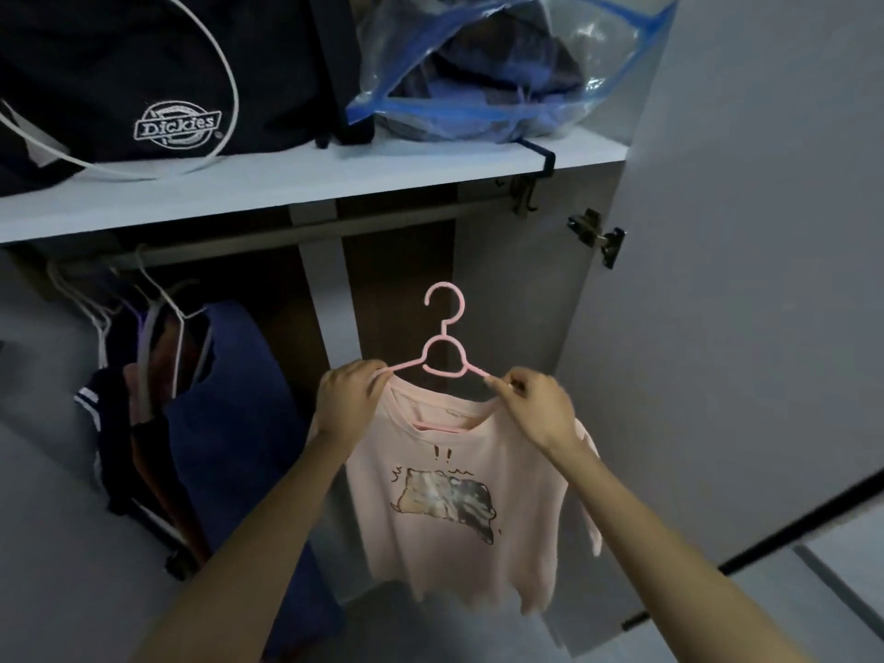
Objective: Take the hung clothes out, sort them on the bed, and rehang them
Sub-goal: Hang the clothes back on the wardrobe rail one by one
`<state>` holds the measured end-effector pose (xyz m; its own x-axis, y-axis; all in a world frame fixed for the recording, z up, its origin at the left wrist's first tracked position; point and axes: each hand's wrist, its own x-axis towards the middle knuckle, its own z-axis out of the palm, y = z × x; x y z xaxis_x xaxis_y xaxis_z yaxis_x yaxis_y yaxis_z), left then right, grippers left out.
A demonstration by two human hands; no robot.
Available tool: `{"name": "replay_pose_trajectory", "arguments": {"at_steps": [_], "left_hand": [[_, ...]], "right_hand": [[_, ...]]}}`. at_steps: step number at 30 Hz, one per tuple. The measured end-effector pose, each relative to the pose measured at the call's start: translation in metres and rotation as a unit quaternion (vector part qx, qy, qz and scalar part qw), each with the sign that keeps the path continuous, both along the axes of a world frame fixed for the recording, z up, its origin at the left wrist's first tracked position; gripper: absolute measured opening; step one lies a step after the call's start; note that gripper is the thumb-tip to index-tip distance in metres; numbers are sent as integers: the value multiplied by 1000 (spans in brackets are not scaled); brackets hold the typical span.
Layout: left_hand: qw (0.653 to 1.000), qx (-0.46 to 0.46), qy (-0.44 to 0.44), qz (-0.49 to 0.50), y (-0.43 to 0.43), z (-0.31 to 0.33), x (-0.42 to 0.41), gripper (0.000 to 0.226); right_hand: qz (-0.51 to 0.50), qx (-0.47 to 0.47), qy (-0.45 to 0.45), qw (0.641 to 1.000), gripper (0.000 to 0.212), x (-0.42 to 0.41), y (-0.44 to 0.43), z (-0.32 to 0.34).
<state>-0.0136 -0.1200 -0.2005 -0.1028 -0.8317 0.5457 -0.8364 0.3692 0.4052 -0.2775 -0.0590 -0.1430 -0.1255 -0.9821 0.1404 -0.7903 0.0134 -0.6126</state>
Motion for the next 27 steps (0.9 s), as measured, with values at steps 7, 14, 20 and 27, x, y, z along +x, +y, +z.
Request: {"name": "replay_pose_trajectory", "arguments": {"at_steps": [7,14,20,27], "left_hand": [[1000,12,3,-2,-76,-5,48,11],[1000,-5,19,-15,-133,6,75,12],[998,41,39,1,-164,2,78,43],[990,86,-91,69,-171,-7,76,62]], "right_hand": [[-9,-8,22,1000,35,44,-83,1],[-33,-41,29,998,35,72,-131,8],[-66,-72,19,995,41,77,-163,25],[-77,-69,44,994,32,97,-202,39]]}}
